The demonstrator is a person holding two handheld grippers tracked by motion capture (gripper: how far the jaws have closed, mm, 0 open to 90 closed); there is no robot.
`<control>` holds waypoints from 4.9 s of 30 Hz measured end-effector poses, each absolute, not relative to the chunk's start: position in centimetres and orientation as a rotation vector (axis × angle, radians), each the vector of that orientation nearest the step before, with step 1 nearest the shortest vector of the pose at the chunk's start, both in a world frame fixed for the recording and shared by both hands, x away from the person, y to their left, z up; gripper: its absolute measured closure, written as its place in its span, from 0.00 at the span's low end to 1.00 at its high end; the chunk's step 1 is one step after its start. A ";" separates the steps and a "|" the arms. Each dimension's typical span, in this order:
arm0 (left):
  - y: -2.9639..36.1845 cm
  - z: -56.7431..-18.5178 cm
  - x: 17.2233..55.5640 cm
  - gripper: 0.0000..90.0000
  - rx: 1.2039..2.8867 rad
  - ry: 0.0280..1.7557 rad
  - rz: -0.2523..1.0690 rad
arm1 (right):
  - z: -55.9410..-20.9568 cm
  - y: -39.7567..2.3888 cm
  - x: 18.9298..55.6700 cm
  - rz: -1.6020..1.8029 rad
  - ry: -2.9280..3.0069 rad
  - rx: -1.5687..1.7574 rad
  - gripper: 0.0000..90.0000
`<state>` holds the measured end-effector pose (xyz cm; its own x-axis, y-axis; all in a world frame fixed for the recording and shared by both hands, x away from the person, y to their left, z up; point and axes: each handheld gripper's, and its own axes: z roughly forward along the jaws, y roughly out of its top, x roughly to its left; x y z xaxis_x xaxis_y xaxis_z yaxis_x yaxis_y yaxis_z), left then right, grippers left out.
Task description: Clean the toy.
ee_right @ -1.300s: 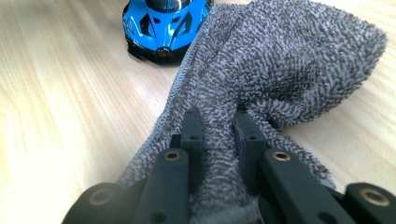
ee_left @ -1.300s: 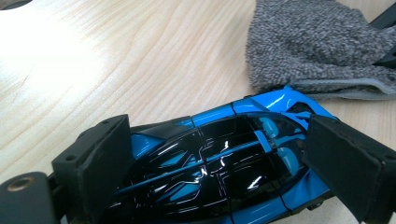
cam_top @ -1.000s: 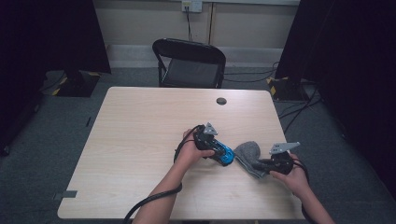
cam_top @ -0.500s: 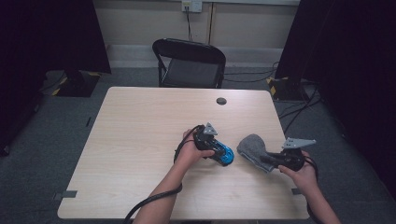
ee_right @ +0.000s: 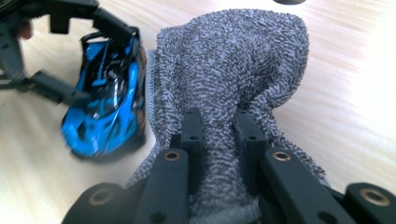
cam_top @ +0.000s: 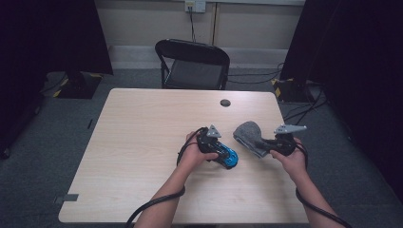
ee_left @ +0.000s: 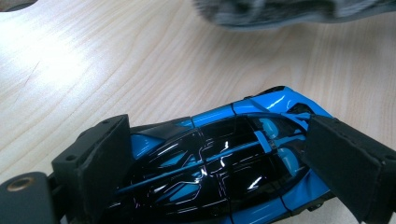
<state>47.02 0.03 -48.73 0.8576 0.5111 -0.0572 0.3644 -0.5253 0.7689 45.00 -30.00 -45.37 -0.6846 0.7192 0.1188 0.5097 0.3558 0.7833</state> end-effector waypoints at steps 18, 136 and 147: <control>0.1 -48.8 47.0 0.09 2.176 0.623 0.221 | -46.2 -25.3 49.1 1.166 2.395 1.093 0.86; -0.4 -48.8 46.7 0.09 2.182 0.618 0.228 | -49.5 -28.1 44.4 1.216 2.579 0.875 0.85; -0.5 -48.8 46.7 0.09 2.182 0.620 0.230 | -49.6 -28.7 43.7 1.230 2.568 0.894 0.85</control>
